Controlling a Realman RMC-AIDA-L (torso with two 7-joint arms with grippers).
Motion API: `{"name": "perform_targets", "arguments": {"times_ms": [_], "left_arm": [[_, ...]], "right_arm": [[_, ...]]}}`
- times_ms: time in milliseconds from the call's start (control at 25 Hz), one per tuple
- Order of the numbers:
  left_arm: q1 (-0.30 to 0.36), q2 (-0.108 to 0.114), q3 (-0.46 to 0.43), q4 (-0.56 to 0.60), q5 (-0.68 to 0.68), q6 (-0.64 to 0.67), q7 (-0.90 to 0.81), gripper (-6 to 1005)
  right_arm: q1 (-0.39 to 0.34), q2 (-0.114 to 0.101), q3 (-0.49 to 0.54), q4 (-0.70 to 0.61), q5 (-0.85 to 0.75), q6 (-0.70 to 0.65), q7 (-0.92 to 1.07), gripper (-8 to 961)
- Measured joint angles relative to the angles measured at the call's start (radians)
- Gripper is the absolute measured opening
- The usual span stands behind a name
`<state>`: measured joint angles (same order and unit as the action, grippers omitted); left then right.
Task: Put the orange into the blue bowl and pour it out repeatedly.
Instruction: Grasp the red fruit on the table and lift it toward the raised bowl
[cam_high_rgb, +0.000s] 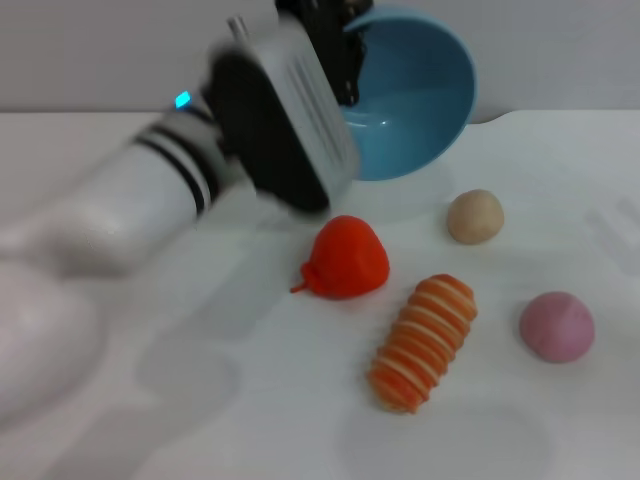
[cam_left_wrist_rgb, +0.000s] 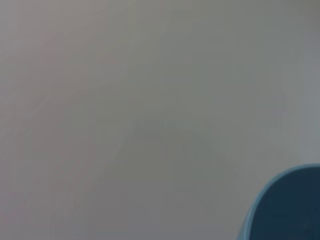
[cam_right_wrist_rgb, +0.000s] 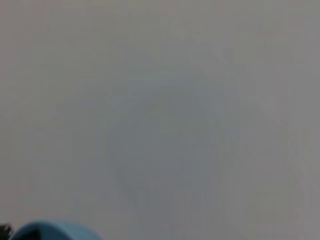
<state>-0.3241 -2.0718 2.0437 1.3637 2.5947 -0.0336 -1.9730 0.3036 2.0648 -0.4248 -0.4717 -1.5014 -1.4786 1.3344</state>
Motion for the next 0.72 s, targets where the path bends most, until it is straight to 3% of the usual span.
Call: {"name": "perform_targets", "arguments": {"times_ms": [40, 160, 400, 600, 720], "left_arm": [[-0.027, 0.001, -0.069, 0.029, -0.073, 0.126, -0.058, -1], [-0.082, 0.004, -0.18, 0.048, -0.125, 0.331, -0.187, -1], [-0.224, 0.009, -0.445, 0.031, -0.109, 0.78, -0.506, -1], [-0.286, 0.012, -0.577, 0.042, -0.093, 1.039, -0.577, -1], [-0.311, 0.012, -0.604, 0.036, -0.057, 1.111, -0.61, -1]], "right_arm": [[0.002, 0.0, -0.002, -0.001, -0.003, 0.0, 0.0, 674], [0.011, -0.003, -0.007, -0.004, -0.039, -0.001, 0.005, 674], [0.05, -0.012, -0.01, -0.035, -0.193, 0.002, 0.063, 674], [0.11, -0.012, -0.028, -0.114, -0.385, 0.017, 0.189, 674], [0.15, -0.013, -0.068, -0.127, -0.463, 0.025, 0.239, 675]]}}
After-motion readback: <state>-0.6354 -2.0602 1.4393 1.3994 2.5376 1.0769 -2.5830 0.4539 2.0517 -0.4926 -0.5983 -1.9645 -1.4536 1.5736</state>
